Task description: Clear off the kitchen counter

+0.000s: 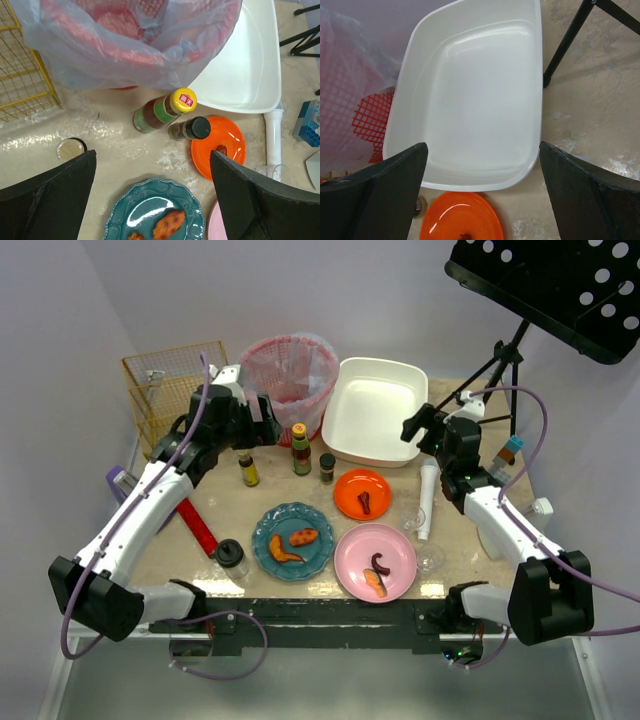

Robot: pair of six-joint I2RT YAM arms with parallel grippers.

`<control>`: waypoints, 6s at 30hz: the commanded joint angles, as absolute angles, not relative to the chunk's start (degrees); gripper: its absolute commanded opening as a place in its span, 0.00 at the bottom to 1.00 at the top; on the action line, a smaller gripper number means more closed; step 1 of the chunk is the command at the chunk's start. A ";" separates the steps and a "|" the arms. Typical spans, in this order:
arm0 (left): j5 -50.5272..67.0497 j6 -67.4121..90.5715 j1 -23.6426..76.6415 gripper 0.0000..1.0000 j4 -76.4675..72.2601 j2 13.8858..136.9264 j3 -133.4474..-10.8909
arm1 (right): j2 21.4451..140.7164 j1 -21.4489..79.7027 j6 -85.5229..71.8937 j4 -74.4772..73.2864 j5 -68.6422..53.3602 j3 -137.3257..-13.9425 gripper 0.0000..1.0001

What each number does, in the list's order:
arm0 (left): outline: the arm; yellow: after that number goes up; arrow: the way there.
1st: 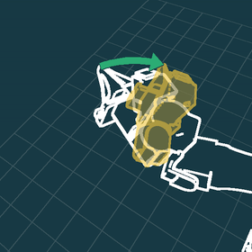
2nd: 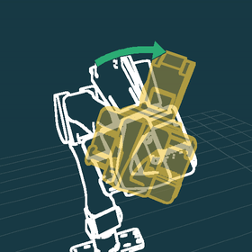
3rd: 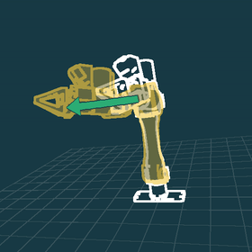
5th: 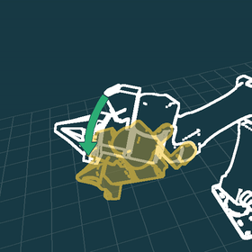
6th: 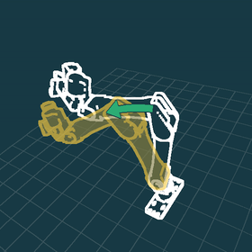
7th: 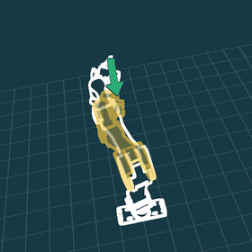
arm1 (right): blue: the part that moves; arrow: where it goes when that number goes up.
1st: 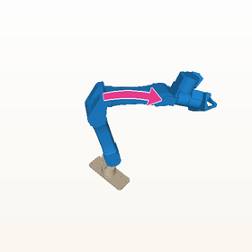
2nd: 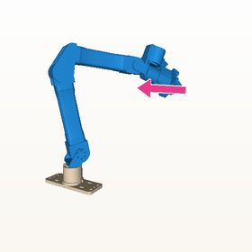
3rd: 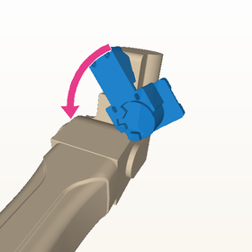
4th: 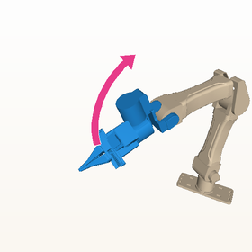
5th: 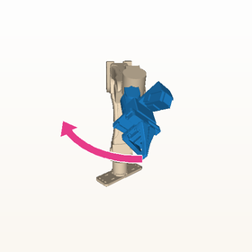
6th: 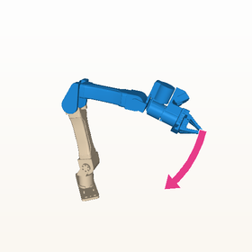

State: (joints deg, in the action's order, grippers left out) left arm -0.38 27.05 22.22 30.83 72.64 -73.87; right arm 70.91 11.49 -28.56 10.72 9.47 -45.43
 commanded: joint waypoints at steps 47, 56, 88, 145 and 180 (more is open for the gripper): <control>-22.59 18.46 35.95 0.42 1.32 94.75 -69.78 | 66.09 11.34 -25.93 6.77 9.40 -47.02 0.97; -23.90 18.28 35.86 0.00 1.67 91.68 -69.26 | 66.97 11.34 -25.49 7.03 9.49 -47.28 0.97; -14.24 10.02 9.50 0.00 14.43 71.53 -83.32 | 67.33 11.34 -24.17 5.10 7.12 -49.22 0.97; -5.54 13.45 1.05 0.49 -16.44 89.91 -67.85 | 64.95 11.34 -24.52 5.80 5.80 -45.35 0.98; -15.56 28.30 16.44 1.00 24.53 74.79 -60.66 | 68.21 11.34 -23.82 6.33 3.08 -47.37 0.98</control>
